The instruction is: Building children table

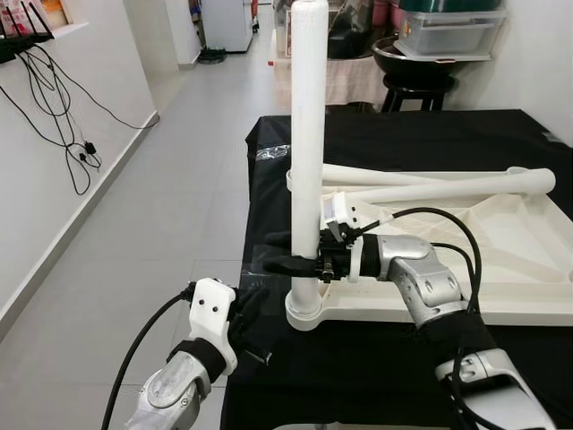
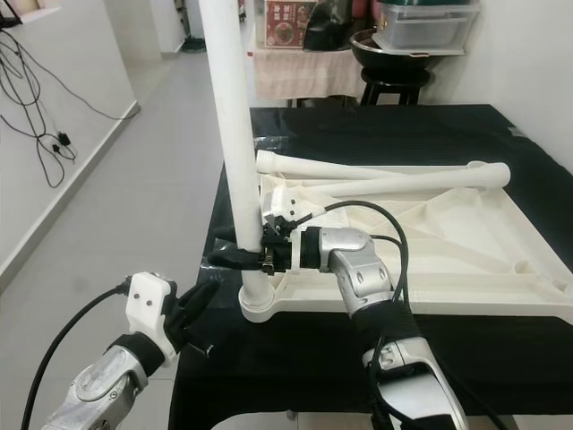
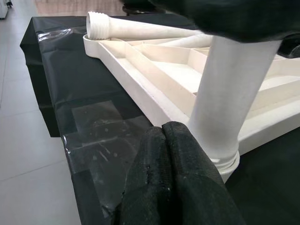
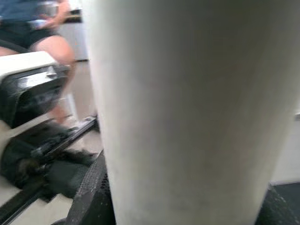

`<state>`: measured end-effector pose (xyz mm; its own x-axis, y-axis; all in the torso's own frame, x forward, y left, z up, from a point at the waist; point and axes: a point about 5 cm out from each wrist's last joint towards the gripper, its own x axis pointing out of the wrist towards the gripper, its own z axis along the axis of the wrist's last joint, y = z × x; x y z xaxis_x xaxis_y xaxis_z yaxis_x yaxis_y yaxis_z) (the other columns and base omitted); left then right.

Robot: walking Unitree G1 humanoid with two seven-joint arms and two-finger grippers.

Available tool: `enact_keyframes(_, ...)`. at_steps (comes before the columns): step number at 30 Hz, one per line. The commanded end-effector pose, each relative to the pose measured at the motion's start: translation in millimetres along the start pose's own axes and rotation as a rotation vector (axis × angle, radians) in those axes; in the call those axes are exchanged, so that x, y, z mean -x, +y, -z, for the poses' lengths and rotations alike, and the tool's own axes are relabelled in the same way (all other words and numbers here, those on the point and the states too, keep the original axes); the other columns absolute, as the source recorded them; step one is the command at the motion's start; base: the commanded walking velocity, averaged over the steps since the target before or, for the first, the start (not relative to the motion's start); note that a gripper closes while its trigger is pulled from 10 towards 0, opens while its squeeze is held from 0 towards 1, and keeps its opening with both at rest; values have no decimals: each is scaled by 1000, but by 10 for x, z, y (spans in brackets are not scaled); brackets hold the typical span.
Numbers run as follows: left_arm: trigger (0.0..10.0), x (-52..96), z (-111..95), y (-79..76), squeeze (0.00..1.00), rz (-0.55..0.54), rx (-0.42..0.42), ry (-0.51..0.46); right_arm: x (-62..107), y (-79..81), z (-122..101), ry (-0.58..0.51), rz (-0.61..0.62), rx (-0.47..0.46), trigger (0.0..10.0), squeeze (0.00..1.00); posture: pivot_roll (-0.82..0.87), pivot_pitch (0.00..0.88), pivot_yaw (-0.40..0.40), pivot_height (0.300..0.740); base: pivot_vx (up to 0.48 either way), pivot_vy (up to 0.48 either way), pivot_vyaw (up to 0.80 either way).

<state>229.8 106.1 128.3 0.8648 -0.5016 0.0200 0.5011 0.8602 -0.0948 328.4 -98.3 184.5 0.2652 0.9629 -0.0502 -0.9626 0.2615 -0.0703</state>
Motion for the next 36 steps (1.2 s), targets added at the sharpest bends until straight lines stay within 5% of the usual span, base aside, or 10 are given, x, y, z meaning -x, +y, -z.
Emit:
enact_keyframes(1,10000,15,18,4,0,-7,2,12,-53,38,120,42,70,-30,0,0,-10,48,-10,740,0,0,0)
enact_keyframes(6,10000,32,6,29,0,-9,1,10,-83,360,570,176,728,-136,0,0,-20,55,-5,740,0,0,0)
enact_keyframes(17,10000,20,20,22,0,-1,0,14,-84,266,524,183,700,-65,0,0,-20,39,-12,740,0,0,0)
enact_keyframes(18,10000,22,21,21,0,-8,0,12,-105,268,508,168,691,-86,10000,0,-13,37,-16,740,0,0,0)
enact_keyframes(19,10000,22,22,21,0,-14,0,10,-131,265,458,137,659,-93,10000,447,-13,35,-16,740,0,0,0)
enact_keyframes(20,10000,22,22,21,0,-14,0,10,-131,265,458,137,659,-93,10000,447,-13,35,-16,740,0,0,0)
enact_keyframes(21,10000,19,22,20,0,-16,1,9,-165,257,388,90,592,-108,10000,1000,-14,34,-16,740,0,0,0)
enact_keyframes(28,10000,7,30,12,0,-9,3,12,-185,219,36,-18,271,-15,10000,1000,-13,25,-14,740,0,0,0)
enact_keyframes(30,10000,4,30,12,0,-9,3,11,-182,219,-6,20,101,56,10000,0,-5,25,-16,740,0,0,0)
enact_keyframes(36,10000,11,29,13,0,-12,1,12,-169,105,-58,42,-101,59,10000,0,3,27,-16,740,0,0,0)
